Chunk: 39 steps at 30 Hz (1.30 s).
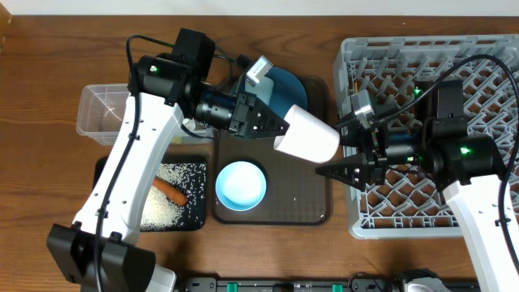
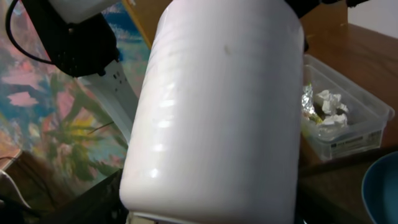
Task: Sort waste into correct bins and load items into the dishwasher rack
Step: 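Close the right gripper around the cup's base next to the left gripper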
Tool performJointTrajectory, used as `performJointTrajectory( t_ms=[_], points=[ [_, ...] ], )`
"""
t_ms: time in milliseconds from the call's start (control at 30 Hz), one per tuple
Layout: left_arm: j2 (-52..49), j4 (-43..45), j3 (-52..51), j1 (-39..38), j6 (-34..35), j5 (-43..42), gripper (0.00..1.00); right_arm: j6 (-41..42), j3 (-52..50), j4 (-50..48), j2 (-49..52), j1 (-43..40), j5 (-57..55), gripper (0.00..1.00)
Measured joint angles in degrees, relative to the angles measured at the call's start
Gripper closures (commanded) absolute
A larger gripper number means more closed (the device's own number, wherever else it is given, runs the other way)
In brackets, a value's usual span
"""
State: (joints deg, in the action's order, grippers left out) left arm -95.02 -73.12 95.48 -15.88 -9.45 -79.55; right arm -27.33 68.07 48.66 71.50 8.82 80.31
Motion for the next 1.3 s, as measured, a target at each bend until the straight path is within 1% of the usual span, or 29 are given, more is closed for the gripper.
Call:
performJointTrajectory(
  t_ms=[200,267,367,400,467,533,667,900,1033,1167,1267,1300],
  points=[
    [-0.02,-0.02,0.00,-1.36,-0.04,1.77,0.94,0.02,0.00,-1.38,0.00,0.00,0.04,0.25],
    [-0.02,0.00,0.00,-2.34,-0.07,2.51,0.94,-0.02,0.00,-1.44,0.00,0.00,0.09,0.30],
    [0.00,0.00,0.00,-2.99,-0.31,3.37,0.94,0.15,-0.02,-1.14,0.00,-0.09,0.11,0.41],
    [0.00,0.00,0.00,-2.95,-0.50,3.56,0.94,0.20,-0.02,-1.14,0.02,-0.09,-0.11,0.42],
    [-0.02,0.02,0.00,-2.93,-0.98,4.04,0.94,0.50,-0.02,-0.94,0.02,-0.20,-0.46,0.42],
    [0.00,0.02,0.00,-2.95,-1.11,4.33,0.94,0.50,-0.02,-0.96,0.02,-0.22,-0.66,0.38],
    [0.00,0.02,0.00,-2.99,-1.11,4.55,0.94,0.48,-0.02,-1.01,0.02,-0.22,-0.81,0.39],
    [0.00,-0.15,0.00,-2.99,-1.11,4.76,0.93,0.70,-0.04,-2.43,0.02,-0.22,-0.81,0.51],
    [0.00,-1.95,0.02,-2.99,-1.16,6.75,0.92,4.70,-0.39,-6.32,0.02,0.15,-1.20,0.56],
    [-0.02,-3.21,0.09,-3.10,-1.16,9.55,0.83,10.03,-0.63,-9.27,0.02,1.18,-3.28,0.58],
    [-0.02,-3.69,0.09,-3.65,-0.98,11.69,0.83,12.28,-0.63,-10.49,0.02,1.22,-4.68,0.60],
    [-0.02,-3.67,0.09,-3.74,-0.96,12.17,0.78,12.85,-0.63,-10.54,0.02,1.22,-4.96,0.61]
  ],
)
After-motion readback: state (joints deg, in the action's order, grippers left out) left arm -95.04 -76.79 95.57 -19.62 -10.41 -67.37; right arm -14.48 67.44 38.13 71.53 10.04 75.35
